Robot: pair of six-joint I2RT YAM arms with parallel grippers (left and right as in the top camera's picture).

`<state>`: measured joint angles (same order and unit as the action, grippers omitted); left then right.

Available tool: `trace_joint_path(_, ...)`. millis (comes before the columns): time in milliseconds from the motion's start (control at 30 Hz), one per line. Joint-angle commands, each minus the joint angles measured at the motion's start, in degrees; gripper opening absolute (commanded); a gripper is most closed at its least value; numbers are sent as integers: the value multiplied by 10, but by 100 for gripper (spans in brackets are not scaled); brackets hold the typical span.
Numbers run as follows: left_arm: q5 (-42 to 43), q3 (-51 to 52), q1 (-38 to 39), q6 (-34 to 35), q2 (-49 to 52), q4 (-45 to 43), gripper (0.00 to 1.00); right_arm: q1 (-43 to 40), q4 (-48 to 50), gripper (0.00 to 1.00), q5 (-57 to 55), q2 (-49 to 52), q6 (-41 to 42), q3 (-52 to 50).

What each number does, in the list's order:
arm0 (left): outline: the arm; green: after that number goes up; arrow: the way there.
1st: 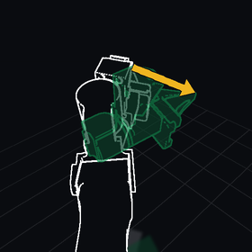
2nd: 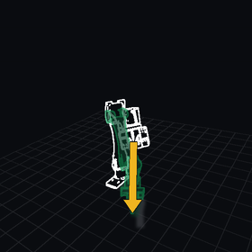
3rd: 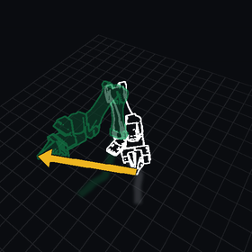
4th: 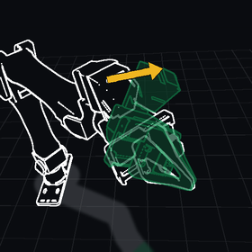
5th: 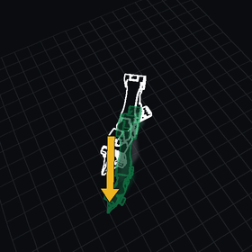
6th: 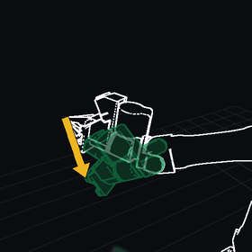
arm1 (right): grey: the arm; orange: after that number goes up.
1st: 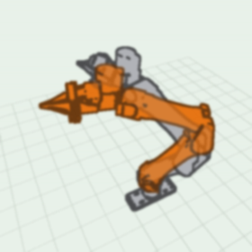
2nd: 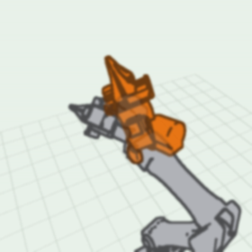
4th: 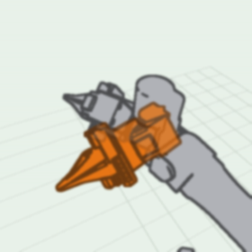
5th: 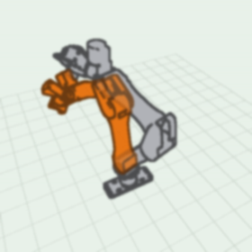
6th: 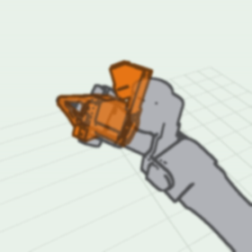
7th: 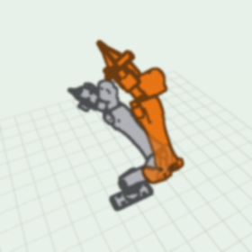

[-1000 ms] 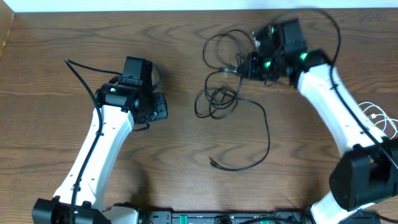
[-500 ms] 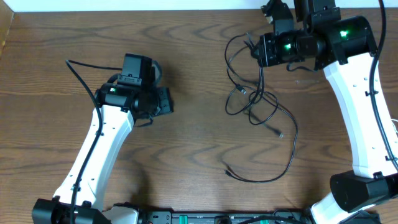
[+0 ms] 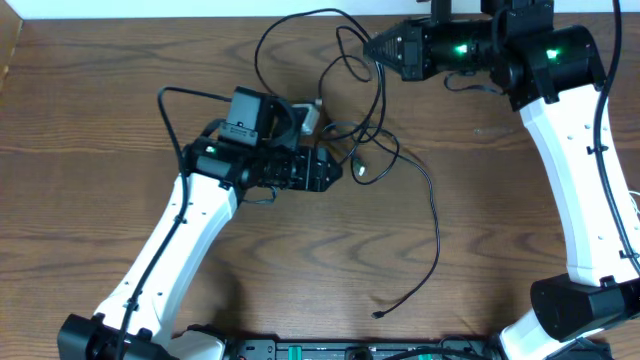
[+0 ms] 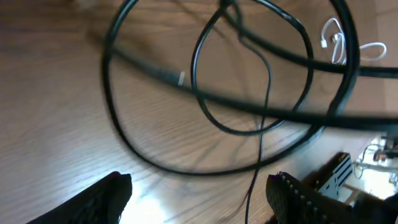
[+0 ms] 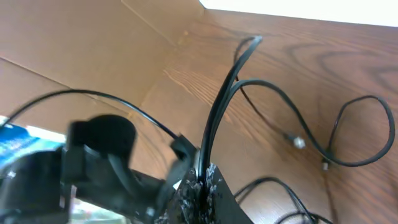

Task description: Untangle cables

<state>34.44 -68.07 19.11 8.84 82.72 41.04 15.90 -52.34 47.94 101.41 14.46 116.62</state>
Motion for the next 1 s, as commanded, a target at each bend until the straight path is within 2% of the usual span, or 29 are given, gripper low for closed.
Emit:
trace_joint_path(0,4,-5,10,-17,-4,-12,74,1,28,1,71,-4,54,11)
trace_joint_path(200,-8,-5,11,-14,-4,-38,74,1,67,1,131,-4,105,11)
trace_joint_path(467,-8,-5,11,-10,-4,-104,75,1,62,1,110,-3,145,11)
trace_joint_path(633,-8,-5,11,22,-4,-164,74,1,52,1,79,-3,157,11)
trace_joint_path(667,-8,-5,11,27,-4,-170,68,1,52,1,79,-3,157,11)
trace_joint_path(700,-8,-5,11,28,-4,-172,41,1,52,1,77,-3,157,11)
trace_joint_path(733,-8,-5,11,28,-4,-171,10,0,50,1,66,-3,157,11)
trace_joint_path(767,-8,-5,11,28,-4,-169,8,0,48,1,56,-3,157,11)
trace_joint_path(967,-8,-5,10,28,-4,-165,7,1,26,1,19,-3,155,11)
